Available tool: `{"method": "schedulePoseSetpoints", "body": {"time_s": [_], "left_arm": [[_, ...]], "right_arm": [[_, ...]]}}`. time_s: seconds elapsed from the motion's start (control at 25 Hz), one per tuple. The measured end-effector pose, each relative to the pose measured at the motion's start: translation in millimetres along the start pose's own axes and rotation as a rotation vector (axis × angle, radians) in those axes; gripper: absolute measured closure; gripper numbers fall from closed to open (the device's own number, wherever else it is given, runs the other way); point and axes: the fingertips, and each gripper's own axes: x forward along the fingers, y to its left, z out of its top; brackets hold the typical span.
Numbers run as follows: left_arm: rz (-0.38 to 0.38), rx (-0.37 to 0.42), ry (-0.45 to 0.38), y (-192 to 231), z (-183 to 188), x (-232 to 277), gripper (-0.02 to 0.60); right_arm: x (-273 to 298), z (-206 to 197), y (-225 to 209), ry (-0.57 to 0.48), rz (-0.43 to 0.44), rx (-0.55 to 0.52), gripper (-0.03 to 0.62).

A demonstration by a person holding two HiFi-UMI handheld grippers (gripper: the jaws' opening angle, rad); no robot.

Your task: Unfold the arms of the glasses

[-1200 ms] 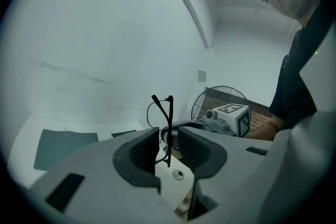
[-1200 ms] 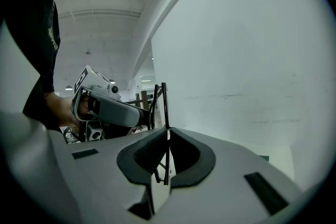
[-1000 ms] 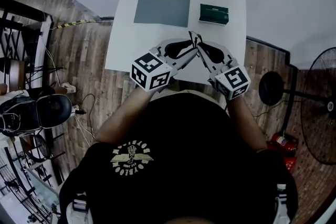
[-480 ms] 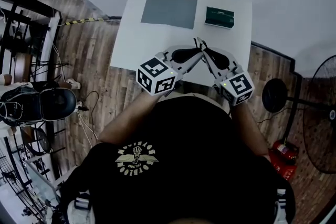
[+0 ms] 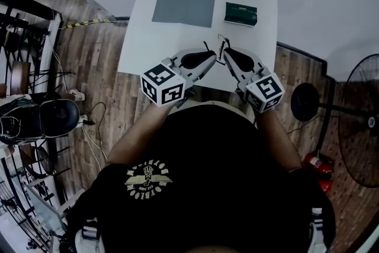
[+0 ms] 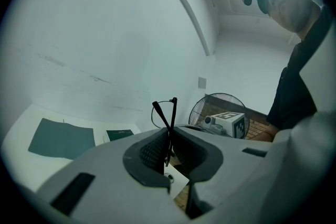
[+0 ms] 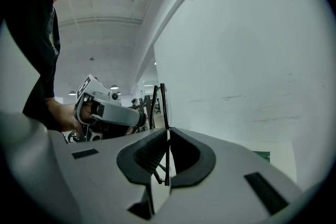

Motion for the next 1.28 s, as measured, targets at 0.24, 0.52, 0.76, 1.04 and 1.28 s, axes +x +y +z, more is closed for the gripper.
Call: {"method": "schedulePoseSetpoints", "body": {"time_s": [0.24, 0.52, 0.76, 1.04, 1.28], "left_arm": [[0.005, -0.024, -0.026, -2.7, -5.9, -12.7, 0.555], [0.023, -0.040, -0.060, -3.4, -9.8, -22.7, 0.558], [0.036, -0.065, -0.052, -3.8, -23.8, -27.8, 0.558], [0.029, -0.069, -0.050, -5.7, -29.6, -22.1, 0.558], [0.006, -0.079, -0.054, -11.5, -37.4, -15.9, 0.558]], "right_arm": [[-4.8, -1.8, -5.7, -0.034, -0.020, 0.133, 0.574], [-14.8, 7.2, -17.5, -0.101, -0.040, 0.233, 0.574], [-26.5, 12.4, -27.6, -0.137, -0.053, 0.269, 0.574], [-36.7, 21.6, -41.6, -0.179, -0.066, 0.298, 0.574], [-52.8, 25.3, -49.7, -0.222, -0.074, 0.355, 0.574]]}}
